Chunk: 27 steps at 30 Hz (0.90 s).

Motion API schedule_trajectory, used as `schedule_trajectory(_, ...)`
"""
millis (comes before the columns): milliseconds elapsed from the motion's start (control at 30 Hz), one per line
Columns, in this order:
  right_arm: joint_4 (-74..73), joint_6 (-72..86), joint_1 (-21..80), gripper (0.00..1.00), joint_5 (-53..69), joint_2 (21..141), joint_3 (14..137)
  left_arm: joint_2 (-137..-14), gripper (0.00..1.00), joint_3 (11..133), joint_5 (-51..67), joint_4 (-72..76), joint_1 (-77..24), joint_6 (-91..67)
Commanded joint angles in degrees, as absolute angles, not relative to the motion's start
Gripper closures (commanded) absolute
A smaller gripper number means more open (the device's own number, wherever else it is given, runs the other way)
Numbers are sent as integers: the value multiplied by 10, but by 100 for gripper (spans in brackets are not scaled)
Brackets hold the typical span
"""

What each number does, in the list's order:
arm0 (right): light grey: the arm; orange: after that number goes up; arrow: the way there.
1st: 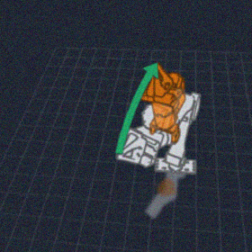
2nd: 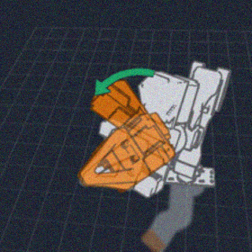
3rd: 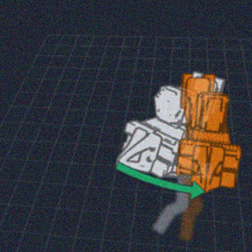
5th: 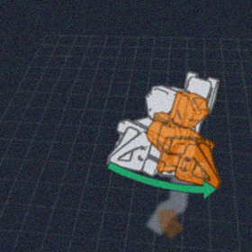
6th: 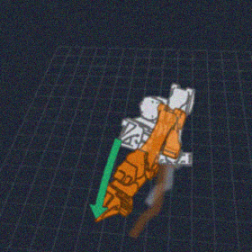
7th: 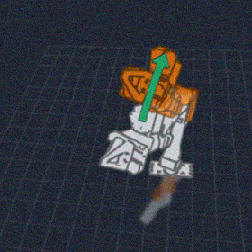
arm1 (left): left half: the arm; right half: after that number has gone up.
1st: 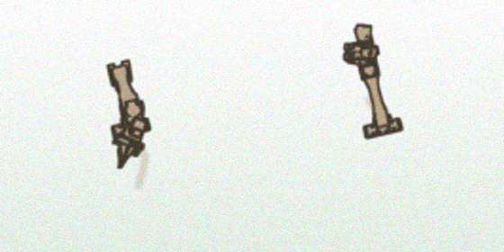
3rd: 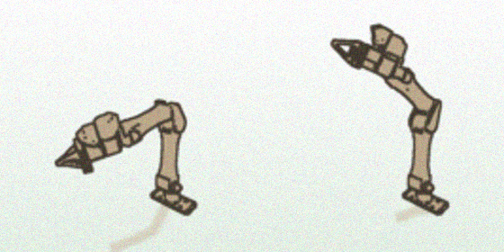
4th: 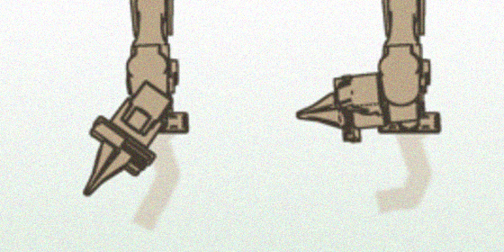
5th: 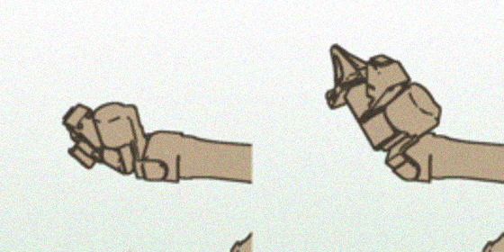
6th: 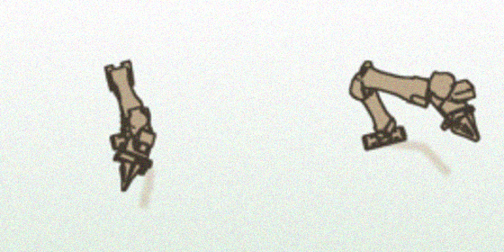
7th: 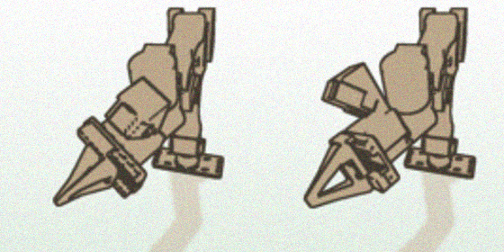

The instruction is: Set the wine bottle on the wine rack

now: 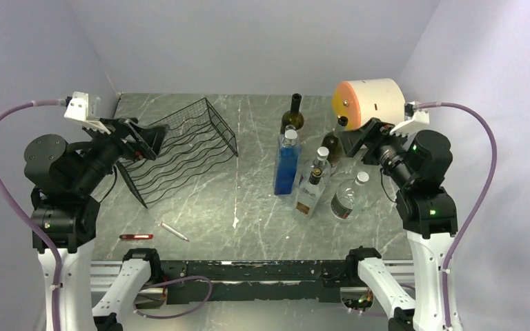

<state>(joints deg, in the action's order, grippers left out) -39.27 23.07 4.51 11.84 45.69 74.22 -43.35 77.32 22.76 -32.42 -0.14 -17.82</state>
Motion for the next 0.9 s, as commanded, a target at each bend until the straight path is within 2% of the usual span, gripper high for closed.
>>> schedule_trajectory(0,-378,227,33,16,248,448,723,-428,1,788,292,-326,14,-177)
schedule_trajectory(200,-349,206,34,17,355,446,707,-413,1,772,279,-326,19,-174)
schedule_trajectory(400,-354,173,34,18,367,466,703,-390,1,753,289,-340,21,-157)
schedule_trajectory(733,-361,154,38,20,327,517,707,-386,1,732,315,-344,23,-154)
schedule_trajectory(867,-362,173,60,20,240,528,716,-389,1,724,318,-325,23,-165)
